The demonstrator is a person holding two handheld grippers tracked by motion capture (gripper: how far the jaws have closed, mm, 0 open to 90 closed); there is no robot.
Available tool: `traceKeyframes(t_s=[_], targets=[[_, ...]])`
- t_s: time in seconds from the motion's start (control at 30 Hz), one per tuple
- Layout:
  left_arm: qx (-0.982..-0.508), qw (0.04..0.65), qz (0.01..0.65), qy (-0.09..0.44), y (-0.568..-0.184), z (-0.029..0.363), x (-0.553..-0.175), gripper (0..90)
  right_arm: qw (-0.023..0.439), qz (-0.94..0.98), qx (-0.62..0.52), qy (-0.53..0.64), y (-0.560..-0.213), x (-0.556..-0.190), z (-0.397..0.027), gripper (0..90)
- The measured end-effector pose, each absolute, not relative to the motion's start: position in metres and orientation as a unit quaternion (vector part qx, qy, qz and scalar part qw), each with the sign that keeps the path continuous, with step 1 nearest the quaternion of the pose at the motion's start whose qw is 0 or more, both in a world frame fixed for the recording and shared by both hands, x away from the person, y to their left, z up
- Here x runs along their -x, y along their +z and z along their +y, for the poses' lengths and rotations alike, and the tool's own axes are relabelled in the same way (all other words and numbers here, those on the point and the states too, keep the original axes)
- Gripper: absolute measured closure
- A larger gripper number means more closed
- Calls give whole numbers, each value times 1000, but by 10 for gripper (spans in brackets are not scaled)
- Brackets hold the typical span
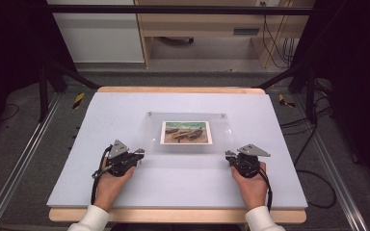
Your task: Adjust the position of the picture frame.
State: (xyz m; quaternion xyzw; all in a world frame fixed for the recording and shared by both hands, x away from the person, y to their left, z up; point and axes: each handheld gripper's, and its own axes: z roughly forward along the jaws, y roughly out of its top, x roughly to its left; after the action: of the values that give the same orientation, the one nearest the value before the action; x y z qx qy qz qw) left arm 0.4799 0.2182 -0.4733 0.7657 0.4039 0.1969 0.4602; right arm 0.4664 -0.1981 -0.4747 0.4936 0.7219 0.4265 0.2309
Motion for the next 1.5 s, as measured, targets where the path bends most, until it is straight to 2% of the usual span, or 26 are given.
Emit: traceKeyframes(t_s=[0.67, 0.73, 0.87, 0.97, 1.1, 1.17, 1.3, 1.5], targets=[[-772, 452, 403, 195, -475, 216, -479, 832, 232, 723, -495, 422, -476, -467, -199, 825], [-774, 449, 401, 196, -474, 214, -479, 781, 230, 725, -493, 421, -475, -465, -199, 756], [-777, 442, 401, 203, -468, 213, -475, 596, 240, 734, -491, 404, -472, -460, -200, 539], [-787, 436, 392, 193, -466, 213, -474, 440, 245, 732, -493, 402, -470, -452, -202, 438], [-788, 443, 392, 173, -465, 216, -472, 299, 250, 730, -490, 405, -466, -445, -207, 300], [-789, 440, 394, 169, -465, 217, -470, 234, 252, 727, -492, 407, -464, -443, -210, 261], [-792, 436, 392, 171, -462, 221, -466, 161, 252, 721, -494, 415, -461, -440, -213, 205], [-782, 456, 389, 173, -455, 224, -461, 95, 260, 715, -493, 423, -456, -438, -215, 168]])
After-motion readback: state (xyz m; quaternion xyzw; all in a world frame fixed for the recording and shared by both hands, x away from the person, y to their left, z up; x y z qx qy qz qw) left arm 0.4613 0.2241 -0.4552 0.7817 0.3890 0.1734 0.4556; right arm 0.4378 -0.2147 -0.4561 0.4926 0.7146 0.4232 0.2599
